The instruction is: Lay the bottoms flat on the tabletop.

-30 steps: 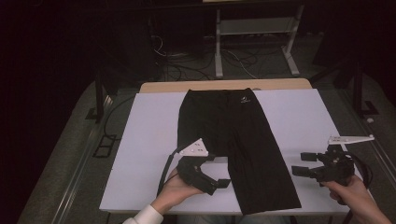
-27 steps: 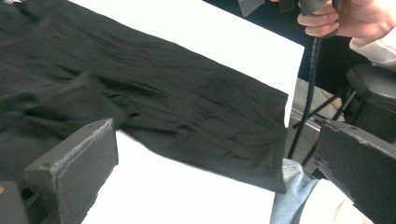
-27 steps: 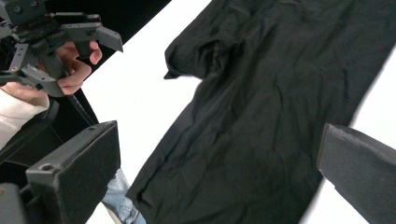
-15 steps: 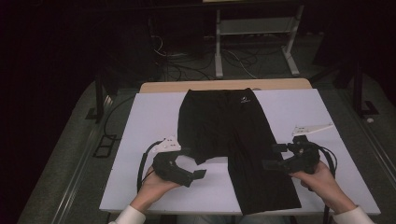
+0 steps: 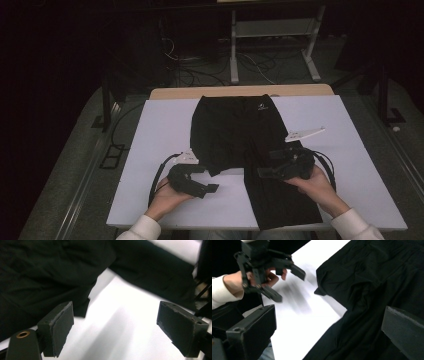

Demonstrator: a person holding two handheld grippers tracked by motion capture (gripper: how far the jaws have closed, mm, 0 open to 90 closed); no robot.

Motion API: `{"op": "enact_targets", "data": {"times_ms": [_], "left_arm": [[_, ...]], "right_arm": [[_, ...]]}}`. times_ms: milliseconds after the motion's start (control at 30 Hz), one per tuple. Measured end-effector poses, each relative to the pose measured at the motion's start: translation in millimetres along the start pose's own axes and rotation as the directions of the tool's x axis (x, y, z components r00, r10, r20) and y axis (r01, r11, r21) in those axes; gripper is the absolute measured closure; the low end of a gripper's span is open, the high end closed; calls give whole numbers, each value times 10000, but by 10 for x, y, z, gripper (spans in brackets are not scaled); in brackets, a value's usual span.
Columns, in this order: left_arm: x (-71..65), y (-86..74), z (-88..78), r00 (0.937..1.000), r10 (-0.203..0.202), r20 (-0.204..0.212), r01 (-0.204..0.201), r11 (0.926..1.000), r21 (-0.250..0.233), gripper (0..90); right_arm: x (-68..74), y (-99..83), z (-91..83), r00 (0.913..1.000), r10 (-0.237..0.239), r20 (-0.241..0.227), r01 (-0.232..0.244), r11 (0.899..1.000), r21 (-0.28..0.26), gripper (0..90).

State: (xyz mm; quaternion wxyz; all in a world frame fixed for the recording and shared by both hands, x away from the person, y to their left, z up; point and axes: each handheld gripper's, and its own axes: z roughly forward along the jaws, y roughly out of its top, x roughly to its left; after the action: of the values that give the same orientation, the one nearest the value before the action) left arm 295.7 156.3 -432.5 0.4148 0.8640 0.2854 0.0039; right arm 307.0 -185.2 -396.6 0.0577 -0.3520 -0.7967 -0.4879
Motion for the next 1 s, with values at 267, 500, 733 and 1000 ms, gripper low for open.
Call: {"op": "enact_targets", "data": {"times_ms": [267,500,733,1000], "left_arm": [[72,23,211,9992,303,-266,-287,9979,579,250],[157,80,321,9937,549,-981,-464,9951,875,295],[233,137,385,9812,820,-1747,-705,9950,710,515],[256,147,415,9662,1023,-2366,-920,9943,538,848]], "right_arm": [[20,49,191,9999,-130,-110,131,9999,107,0],[-4,46,269,9999,-75,-126,77,9997,214,0],[-24,47,276,10000,-6,-91,7,9999,143,0],[-35,44,303,9999,107,-63,-106,9998,149,0]]}}
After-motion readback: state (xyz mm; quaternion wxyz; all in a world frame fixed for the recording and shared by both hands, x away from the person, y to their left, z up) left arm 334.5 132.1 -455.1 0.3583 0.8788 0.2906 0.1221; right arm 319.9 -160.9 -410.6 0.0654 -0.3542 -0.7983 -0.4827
